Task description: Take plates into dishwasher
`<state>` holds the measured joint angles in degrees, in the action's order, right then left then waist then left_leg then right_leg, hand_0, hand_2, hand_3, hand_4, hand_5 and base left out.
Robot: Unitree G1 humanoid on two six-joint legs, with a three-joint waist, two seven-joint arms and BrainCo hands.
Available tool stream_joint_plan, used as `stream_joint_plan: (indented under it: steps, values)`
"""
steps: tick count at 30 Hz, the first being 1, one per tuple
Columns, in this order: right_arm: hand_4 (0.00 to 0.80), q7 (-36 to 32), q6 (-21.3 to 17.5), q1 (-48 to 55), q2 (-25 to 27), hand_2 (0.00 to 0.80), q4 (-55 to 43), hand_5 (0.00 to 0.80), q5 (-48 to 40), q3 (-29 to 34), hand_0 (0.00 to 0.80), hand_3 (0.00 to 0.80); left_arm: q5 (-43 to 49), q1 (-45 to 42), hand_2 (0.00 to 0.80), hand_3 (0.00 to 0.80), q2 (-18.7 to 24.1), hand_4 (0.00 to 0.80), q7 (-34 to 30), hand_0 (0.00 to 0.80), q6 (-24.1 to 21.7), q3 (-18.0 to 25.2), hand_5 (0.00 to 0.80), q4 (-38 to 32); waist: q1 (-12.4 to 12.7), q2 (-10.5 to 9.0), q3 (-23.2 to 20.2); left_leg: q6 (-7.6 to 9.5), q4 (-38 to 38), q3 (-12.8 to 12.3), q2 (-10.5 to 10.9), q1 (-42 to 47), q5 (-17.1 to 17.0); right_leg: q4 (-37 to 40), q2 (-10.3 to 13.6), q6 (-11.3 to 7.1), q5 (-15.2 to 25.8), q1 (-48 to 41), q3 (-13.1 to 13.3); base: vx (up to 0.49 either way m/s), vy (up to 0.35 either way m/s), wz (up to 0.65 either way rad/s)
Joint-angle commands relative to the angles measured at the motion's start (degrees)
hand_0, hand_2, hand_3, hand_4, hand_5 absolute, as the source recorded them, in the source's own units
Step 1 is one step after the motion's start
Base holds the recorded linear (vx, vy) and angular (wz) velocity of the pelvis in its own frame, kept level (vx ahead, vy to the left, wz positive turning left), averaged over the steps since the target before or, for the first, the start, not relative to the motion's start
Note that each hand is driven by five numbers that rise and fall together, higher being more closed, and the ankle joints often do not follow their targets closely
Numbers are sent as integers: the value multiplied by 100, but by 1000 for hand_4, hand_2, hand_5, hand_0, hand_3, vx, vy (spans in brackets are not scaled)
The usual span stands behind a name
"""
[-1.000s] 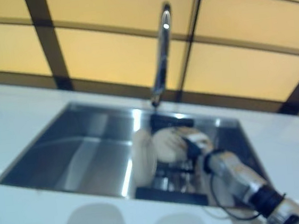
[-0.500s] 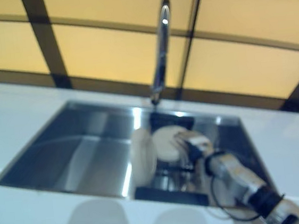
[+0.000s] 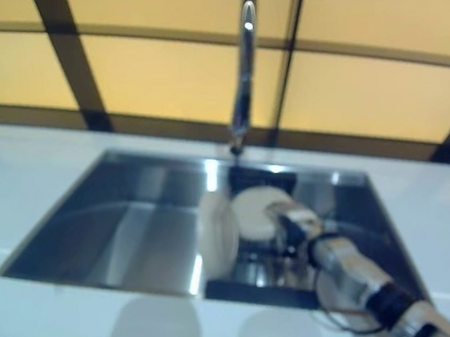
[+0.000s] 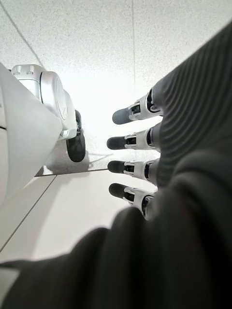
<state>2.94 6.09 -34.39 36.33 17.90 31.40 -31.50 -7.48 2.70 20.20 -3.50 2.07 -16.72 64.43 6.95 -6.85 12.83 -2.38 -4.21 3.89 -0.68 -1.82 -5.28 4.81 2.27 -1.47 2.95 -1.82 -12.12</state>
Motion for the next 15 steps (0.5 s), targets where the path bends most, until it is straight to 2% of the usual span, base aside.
stream_joint_plan:
  steps: [1,15]
  values:
    - [0,417,92,-209,-44,0,10,0,126,-28,0,0,192,253,0,0,-60,0,-61,0,-1,-62,0,135,108,-28,-81,394,280,-74,189,-75,512,-581,119,-231,-241,203,87,9,5,3]
    - [0,814,329,-427,-313,0,483,0,318,-118,0,0,187,291,0,0,-119,0,-80,0,11,-193,0,108,179,49,-49,407,289,4,231,-139,488,-595,155,-218,-244,237,35,2,4,3]
